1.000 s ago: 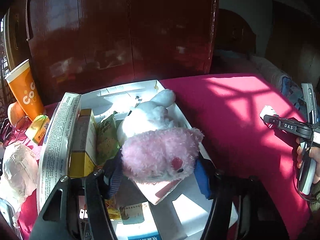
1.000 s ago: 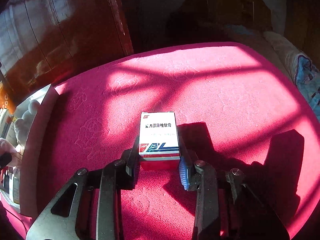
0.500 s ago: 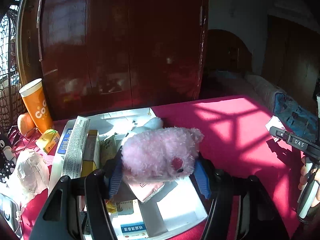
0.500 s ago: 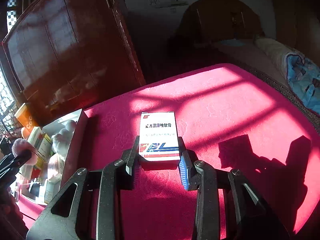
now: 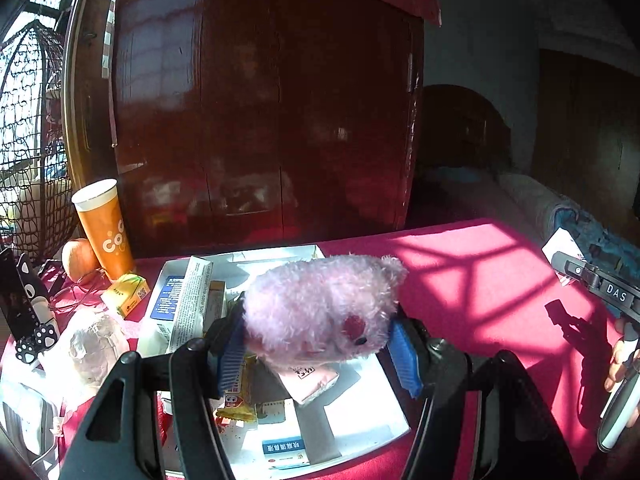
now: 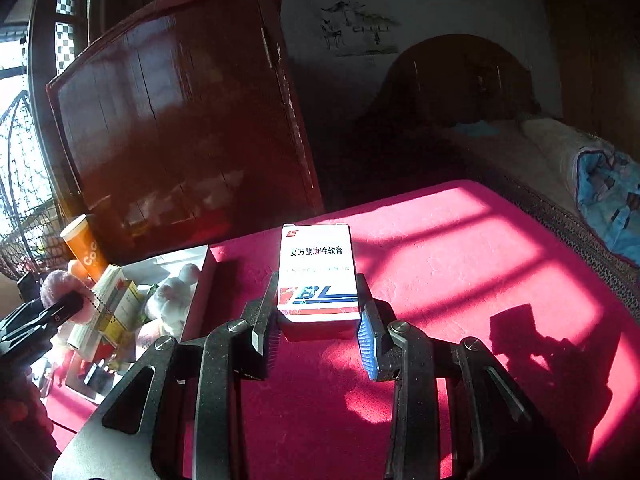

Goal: Organize objects
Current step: 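Carry the BL box to the tray with the right gripper while the left gripper holds the pink plush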

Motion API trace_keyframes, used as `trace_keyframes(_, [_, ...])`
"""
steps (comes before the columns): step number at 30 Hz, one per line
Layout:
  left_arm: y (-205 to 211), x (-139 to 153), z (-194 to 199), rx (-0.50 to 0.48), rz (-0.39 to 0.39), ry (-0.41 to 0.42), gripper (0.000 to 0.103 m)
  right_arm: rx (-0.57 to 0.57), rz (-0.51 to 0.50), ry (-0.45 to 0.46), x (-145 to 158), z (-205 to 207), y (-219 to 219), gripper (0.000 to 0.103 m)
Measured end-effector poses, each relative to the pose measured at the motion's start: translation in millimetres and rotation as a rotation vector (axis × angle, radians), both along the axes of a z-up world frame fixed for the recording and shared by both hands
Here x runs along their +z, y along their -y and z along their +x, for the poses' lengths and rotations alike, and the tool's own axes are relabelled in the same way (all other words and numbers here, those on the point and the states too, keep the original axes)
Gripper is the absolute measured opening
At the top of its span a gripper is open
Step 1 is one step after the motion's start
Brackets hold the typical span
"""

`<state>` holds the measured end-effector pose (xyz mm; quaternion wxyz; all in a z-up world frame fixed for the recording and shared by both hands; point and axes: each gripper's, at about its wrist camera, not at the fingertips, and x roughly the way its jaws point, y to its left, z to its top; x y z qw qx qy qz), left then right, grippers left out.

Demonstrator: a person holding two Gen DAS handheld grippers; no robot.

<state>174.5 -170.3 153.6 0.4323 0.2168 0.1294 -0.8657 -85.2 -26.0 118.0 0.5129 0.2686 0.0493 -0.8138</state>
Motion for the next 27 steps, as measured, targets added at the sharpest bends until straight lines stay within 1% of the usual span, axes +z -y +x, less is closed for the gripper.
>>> trace_keyframes(13, [0.0,-0.4,14.8,0.016,0.011,-0.031,0.063,0.017,-0.001,-0.032,8.7,19.1,6.1,0.032])
trace_keyframes(27, [9.2,-2.7,39.1,0.061,0.028,-0.052,0.063,0.09,0.006,-0.053,14.9,46.8,25.0,0.032])
